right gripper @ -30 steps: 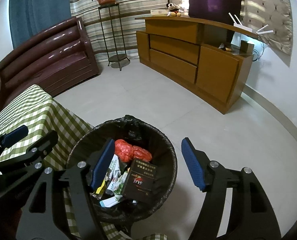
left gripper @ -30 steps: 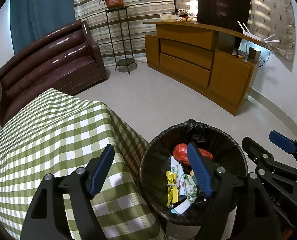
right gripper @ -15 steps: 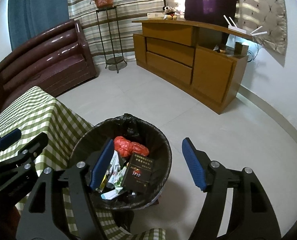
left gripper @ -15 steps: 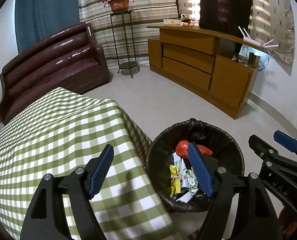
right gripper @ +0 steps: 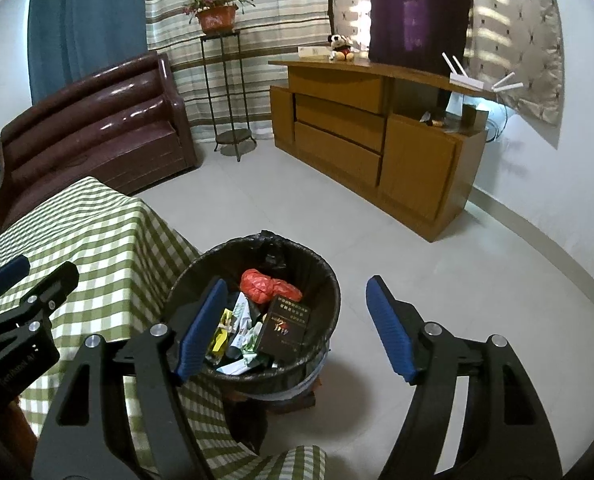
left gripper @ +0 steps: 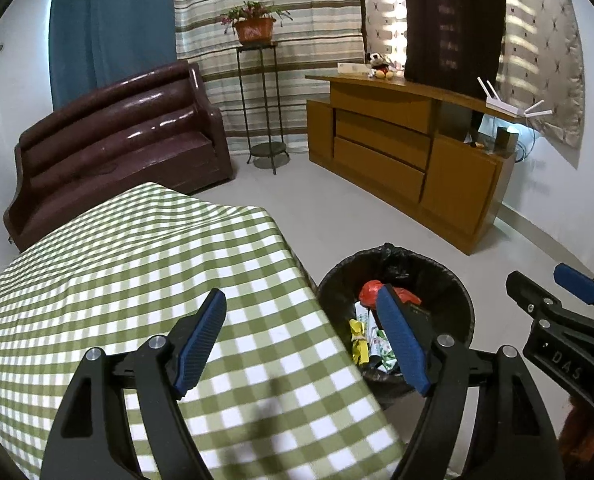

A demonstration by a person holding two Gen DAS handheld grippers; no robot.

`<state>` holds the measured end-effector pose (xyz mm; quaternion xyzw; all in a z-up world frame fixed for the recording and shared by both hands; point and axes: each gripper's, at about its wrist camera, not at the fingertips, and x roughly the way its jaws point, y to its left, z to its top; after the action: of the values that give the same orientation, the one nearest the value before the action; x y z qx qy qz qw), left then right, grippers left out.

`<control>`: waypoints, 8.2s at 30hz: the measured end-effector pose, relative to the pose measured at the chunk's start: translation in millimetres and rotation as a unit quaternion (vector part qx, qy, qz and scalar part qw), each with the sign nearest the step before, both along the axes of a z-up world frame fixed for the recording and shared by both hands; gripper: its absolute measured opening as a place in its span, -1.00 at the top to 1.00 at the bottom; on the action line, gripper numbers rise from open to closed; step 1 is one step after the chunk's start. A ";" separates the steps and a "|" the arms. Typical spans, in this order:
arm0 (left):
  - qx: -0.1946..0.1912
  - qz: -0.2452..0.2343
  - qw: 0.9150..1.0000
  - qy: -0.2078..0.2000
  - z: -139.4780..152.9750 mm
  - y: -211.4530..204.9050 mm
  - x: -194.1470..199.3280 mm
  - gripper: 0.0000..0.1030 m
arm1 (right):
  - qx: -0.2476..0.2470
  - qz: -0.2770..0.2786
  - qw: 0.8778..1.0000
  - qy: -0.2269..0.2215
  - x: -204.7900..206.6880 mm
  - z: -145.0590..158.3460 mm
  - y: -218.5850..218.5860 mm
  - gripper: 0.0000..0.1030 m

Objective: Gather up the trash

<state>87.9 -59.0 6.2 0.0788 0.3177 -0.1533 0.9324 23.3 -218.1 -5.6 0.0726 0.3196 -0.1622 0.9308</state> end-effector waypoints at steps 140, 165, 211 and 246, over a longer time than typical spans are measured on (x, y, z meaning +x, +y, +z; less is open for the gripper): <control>0.007 0.087 0.996 0.016 -7.5 115.9 -46.9 -0.58 | -0.018 0.073 0.997 -0.014 -48.9 30.2 102.7 -0.58; 0.014 0.290 0.948 0.129 -67.3 407.0 60.9 -0.66 | 0.016 0.233 0.963 0.139 129.7 -18.4 421.4 -0.86; -0.005 0.252 0.958 0.133 -70.9 420.7 95.3 -0.88 | -0.002 0.181 0.974 0.138 169.5 -16.0 511.6 -0.92; -0.005 0.252 0.959 0.133 -71.0 422.3 95.3 -0.88 | -0.001 0.182 0.974 0.138 169.5 -15.8 511.1 -0.92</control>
<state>183.2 363.3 -64.7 -0.0291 0.4474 0.0757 0.8907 192.8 293.0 -21.3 -0.0109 0.4521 0.0006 0.8919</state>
